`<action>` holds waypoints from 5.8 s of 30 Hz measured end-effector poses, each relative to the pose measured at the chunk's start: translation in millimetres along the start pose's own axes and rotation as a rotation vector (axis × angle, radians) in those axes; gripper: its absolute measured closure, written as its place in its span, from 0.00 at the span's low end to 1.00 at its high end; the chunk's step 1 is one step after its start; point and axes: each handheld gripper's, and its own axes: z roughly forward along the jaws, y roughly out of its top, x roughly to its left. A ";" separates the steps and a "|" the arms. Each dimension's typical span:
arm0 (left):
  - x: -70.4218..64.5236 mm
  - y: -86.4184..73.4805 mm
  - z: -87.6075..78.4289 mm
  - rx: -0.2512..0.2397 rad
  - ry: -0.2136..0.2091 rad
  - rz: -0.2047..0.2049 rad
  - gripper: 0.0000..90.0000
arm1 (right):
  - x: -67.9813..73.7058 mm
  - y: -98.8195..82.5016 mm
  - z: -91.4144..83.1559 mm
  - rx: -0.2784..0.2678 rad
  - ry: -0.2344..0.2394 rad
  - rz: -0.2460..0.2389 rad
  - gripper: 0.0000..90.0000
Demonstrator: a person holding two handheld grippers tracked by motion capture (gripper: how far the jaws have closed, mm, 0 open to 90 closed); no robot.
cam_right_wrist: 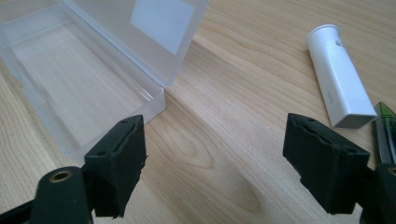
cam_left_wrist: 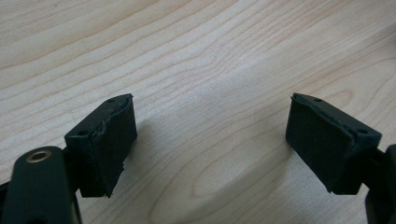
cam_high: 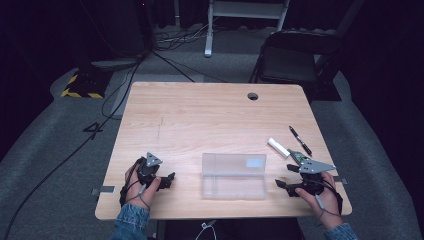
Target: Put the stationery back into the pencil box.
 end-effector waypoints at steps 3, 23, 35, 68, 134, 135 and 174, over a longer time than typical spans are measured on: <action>0.7 -0.7 3.1 -0.017 0.006 0.017 0.15 | -1.9 -0.2 -0.5 -0.006 -0.008 -0.002 0.26; 6.8 4.5 8.4 0.003 -0.012 0.042 0.05 | -29.3 15.0 -23.7 -0.031 -0.125 0.127 0.44; 6.9 4.6 8.1 0.007 -0.011 0.045 0.05 | -59.0 27.4 -19.8 0.060 -0.173 0.131 0.44; 6.2 3.7 7.7 0.006 -0.009 0.035 0.05 | -138.8 50.3 8.9 0.197 -0.249 0.236 0.71; 6.2 3.9 7.8 0.006 -0.006 0.034 0.05 | -139.7 78.4 15.3 0.198 -0.237 0.178 0.89; 6.2 3.9 7.8 0.006 -0.006 0.034 0.05 | -137.2 80.7 13.8 0.194 -0.230 0.173 0.89; 6.2 3.9 7.8 0.006 -0.006 0.034 0.05 | 4.8 119.0 12.5 -0.009 0.156 0.030 0.89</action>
